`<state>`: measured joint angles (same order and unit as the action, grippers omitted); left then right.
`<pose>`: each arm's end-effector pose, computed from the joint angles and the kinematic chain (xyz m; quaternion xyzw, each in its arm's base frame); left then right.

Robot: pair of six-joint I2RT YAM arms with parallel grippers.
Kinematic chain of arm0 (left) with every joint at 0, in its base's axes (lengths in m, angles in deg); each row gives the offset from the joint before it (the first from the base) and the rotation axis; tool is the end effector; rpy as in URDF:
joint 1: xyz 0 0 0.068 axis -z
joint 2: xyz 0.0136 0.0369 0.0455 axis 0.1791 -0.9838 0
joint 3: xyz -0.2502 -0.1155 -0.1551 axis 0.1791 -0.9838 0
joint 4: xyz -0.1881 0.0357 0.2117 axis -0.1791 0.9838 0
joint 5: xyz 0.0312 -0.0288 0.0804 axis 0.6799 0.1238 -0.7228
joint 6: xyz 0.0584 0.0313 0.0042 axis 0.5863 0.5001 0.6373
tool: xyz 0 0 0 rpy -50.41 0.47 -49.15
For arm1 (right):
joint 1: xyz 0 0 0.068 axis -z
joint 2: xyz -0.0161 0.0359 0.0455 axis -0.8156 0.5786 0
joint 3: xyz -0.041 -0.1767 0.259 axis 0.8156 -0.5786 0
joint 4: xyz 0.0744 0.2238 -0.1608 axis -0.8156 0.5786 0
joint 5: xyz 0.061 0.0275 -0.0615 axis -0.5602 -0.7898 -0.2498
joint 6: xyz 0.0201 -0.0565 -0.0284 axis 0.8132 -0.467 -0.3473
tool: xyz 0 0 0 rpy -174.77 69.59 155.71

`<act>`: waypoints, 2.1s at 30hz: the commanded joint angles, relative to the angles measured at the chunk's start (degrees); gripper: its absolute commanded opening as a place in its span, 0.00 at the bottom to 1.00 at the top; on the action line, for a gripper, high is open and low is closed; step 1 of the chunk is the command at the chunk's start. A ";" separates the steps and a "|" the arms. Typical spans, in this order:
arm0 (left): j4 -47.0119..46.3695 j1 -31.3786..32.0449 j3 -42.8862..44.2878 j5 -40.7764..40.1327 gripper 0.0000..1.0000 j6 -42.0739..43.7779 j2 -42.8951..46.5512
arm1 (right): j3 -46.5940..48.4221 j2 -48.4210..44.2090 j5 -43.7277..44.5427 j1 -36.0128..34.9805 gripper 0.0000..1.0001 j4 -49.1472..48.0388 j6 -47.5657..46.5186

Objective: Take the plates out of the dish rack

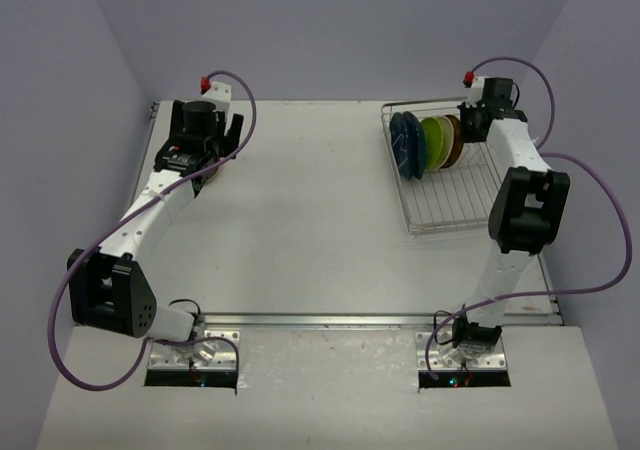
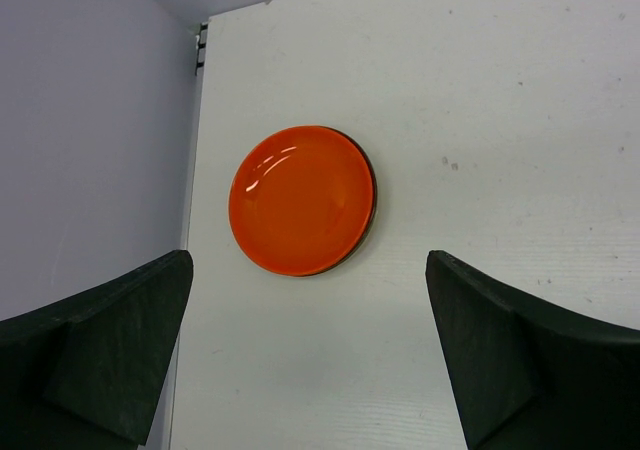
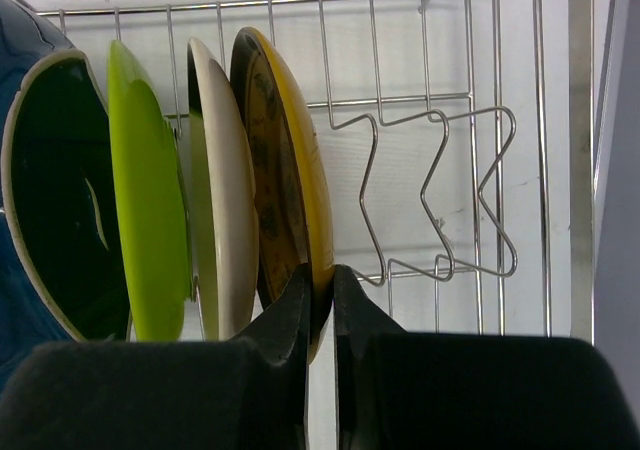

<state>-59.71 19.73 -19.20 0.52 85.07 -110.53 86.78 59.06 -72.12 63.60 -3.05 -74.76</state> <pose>0.3537 -0.0385 0.3654 0.0839 0.8355 0.1933 0.5075 0.5143 -0.0780 0.2642 0.0442 0.9218 -0.0120 0.3851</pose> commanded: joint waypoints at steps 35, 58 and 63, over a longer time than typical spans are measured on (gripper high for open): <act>11.21 1.69 11.01 58.69 1.00 -10.33 5.55 | -17.06 -32.71 -31.31 -20.31 0.00 -2.60 12.13; 10.99 -4.90 6.78 68.71 0.00 -17.02 -3.42 | -9.56 -24.91 -23.20 -31.24 0.79 5.37 13.23; 9.16 -18.90 8.00 68.49 0.00 -20.74 -7.84 | -12.80 -26.39 -20.54 -25.43 0.99 5.94 14.90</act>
<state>-44.79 10.19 -12.67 67.56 68.71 -115.89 74.59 33.88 -96.94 33.60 1.17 -61.88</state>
